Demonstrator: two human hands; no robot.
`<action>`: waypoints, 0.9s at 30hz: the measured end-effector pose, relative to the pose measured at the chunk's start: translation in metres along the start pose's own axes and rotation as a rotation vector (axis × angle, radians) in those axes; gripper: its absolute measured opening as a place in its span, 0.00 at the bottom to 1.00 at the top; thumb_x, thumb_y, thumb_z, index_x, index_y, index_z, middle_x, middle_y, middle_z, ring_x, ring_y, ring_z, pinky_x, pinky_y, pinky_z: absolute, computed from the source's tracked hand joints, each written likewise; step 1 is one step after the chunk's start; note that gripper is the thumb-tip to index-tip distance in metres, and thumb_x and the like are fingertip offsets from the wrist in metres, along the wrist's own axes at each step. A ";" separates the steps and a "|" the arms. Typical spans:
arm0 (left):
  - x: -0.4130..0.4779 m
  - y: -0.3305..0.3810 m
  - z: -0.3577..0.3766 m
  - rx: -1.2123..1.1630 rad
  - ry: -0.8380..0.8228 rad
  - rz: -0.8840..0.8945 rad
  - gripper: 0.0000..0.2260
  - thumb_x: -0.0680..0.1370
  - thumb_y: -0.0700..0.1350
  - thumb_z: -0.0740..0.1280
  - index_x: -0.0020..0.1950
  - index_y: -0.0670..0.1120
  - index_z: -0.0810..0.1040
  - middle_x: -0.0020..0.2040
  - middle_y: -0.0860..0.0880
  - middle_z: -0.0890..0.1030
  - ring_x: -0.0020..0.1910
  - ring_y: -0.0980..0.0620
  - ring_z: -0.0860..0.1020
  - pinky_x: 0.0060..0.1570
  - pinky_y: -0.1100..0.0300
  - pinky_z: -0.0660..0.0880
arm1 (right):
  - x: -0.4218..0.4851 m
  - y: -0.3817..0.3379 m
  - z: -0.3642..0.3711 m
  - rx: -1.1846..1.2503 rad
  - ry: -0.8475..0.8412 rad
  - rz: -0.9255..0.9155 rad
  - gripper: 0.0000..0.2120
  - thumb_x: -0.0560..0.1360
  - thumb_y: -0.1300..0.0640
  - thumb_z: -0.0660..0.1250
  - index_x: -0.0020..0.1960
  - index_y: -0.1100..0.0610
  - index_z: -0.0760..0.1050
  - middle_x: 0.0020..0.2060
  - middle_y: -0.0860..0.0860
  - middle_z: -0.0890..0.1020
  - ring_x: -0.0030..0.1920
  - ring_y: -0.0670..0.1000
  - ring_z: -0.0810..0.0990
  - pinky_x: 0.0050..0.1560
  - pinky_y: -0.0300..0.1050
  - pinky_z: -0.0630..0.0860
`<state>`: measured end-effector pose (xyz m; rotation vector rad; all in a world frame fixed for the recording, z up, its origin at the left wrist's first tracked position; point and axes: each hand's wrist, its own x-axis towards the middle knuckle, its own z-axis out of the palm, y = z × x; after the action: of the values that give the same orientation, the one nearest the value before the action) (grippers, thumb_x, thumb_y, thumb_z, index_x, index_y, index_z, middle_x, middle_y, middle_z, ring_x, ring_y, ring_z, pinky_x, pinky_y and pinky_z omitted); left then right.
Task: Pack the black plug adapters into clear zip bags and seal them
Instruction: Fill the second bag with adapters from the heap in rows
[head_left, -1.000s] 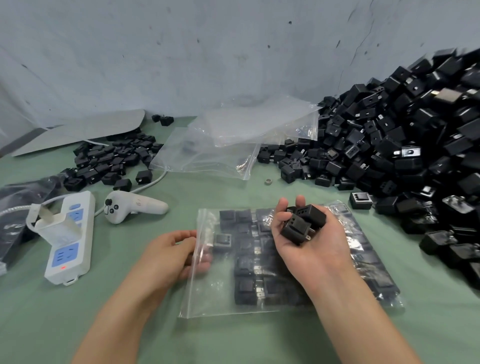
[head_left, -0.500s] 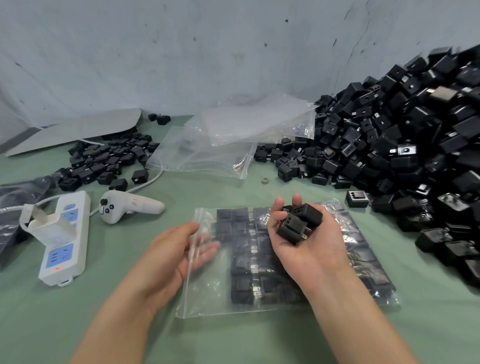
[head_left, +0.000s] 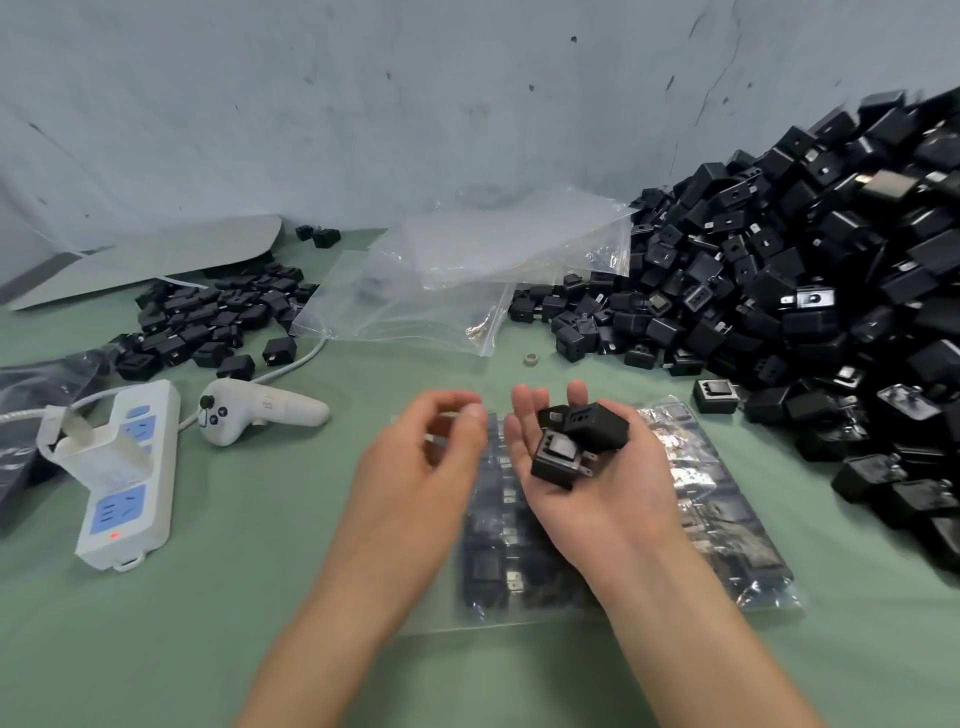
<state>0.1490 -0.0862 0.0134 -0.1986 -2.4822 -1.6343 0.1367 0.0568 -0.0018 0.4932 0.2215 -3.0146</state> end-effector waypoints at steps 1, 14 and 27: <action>-0.003 0.003 0.010 0.026 -0.049 0.006 0.09 0.78 0.60 0.64 0.53 0.59 0.79 0.44 0.61 0.83 0.40 0.60 0.80 0.40 0.65 0.76 | 0.000 0.002 0.000 -0.021 -0.017 0.002 0.08 0.75 0.57 0.61 0.52 0.54 0.77 0.50 0.57 0.80 0.50 0.60 0.86 0.61 0.53 0.77; -0.010 0.007 0.015 -0.252 0.079 -0.129 0.12 0.76 0.38 0.70 0.52 0.54 0.78 0.45 0.56 0.84 0.41 0.59 0.83 0.43 0.69 0.77 | 0.004 0.007 -0.001 -0.048 -0.015 -0.020 0.07 0.75 0.58 0.62 0.47 0.55 0.78 0.49 0.58 0.79 0.45 0.60 0.86 0.57 0.54 0.79; -0.001 -0.045 -0.059 -0.039 -0.038 -0.556 0.05 0.80 0.41 0.67 0.55 0.45 0.81 0.45 0.44 0.86 0.37 0.53 0.81 0.36 0.65 0.79 | 0.001 0.001 -0.005 0.011 0.010 -0.016 0.08 0.74 0.59 0.63 0.48 0.58 0.80 0.47 0.59 0.80 0.44 0.56 0.83 0.47 0.49 0.82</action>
<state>0.1446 -0.1578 -0.0040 0.5067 -2.6914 -1.8755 0.1377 0.0568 -0.0064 0.5093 0.2113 -3.0314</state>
